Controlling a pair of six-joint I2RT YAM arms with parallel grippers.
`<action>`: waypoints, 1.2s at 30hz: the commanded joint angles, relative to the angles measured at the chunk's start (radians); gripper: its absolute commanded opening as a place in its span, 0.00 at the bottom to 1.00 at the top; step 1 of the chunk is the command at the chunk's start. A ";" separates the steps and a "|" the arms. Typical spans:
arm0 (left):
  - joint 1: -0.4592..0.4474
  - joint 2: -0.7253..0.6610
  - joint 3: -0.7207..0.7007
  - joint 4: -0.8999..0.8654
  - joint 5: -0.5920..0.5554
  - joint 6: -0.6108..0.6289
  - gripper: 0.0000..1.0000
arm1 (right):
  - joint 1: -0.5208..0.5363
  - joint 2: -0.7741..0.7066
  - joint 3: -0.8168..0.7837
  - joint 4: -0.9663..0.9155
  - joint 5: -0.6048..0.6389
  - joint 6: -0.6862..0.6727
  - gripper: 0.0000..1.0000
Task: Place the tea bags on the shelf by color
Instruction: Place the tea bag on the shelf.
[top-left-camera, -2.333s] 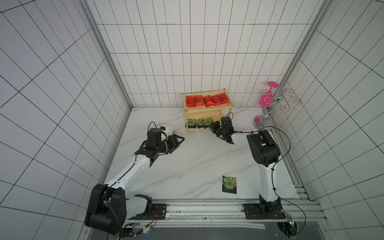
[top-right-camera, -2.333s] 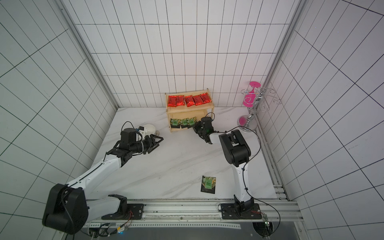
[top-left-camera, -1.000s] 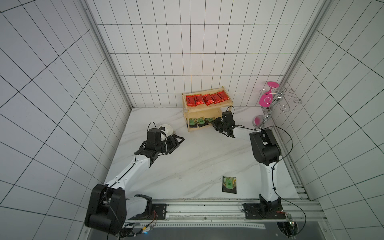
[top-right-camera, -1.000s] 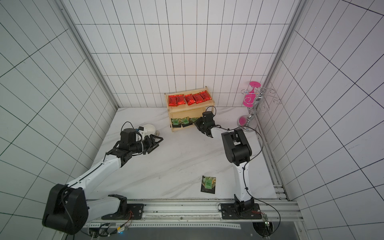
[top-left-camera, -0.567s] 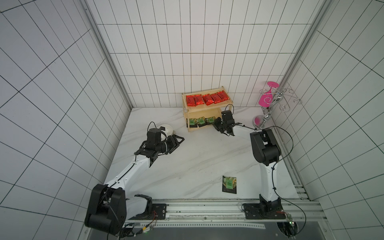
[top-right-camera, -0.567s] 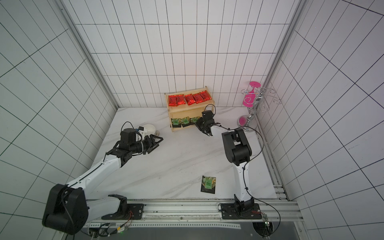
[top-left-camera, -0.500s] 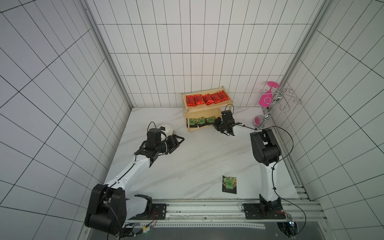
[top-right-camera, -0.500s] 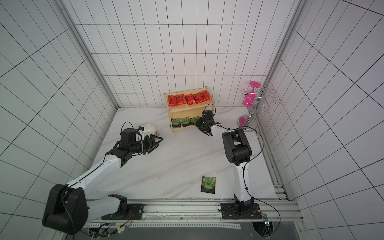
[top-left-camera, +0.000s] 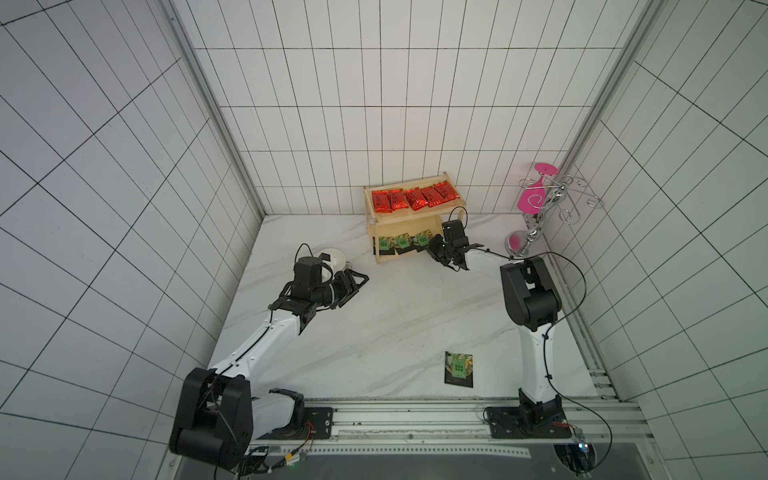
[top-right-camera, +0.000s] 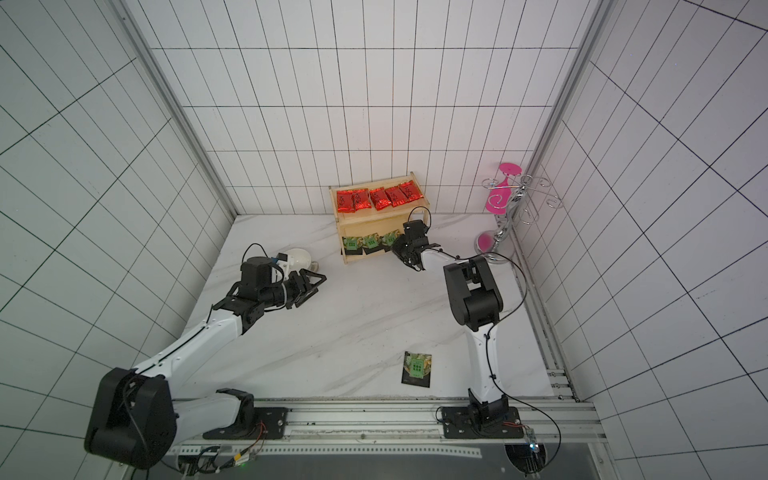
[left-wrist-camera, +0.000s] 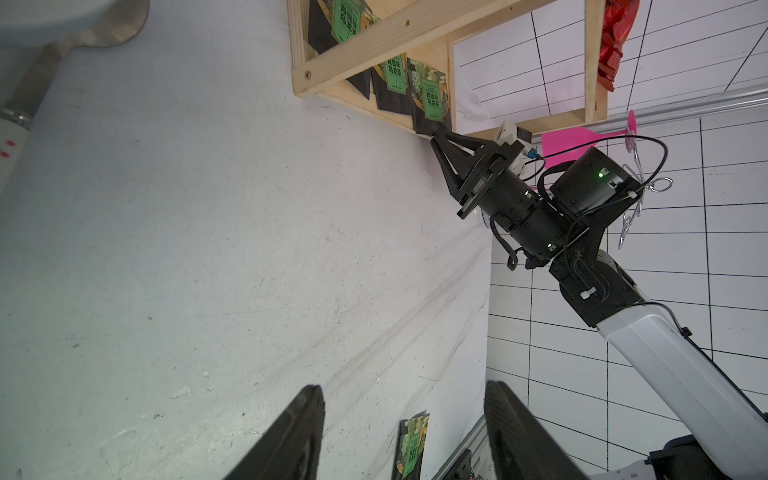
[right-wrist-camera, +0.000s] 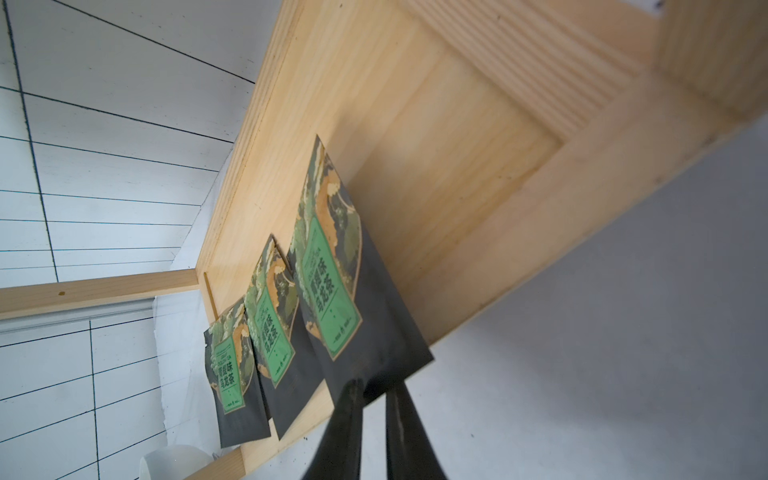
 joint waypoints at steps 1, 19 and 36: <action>0.004 -0.007 -0.010 0.022 0.009 0.004 0.65 | -0.008 0.031 0.051 -0.014 0.025 -0.022 0.16; 0.004 -0.006 -0.013 0.028 0.010 0.000 0.65 | -0.011 0.010 0.070 -0.041 0.026 -0.071 0.37; -0.016 -0.028 0.006 -0.050 -0.069 0.032 0.63 | 0.055 -0.217 -0.177 -0.049 0.041 -0.208 0.47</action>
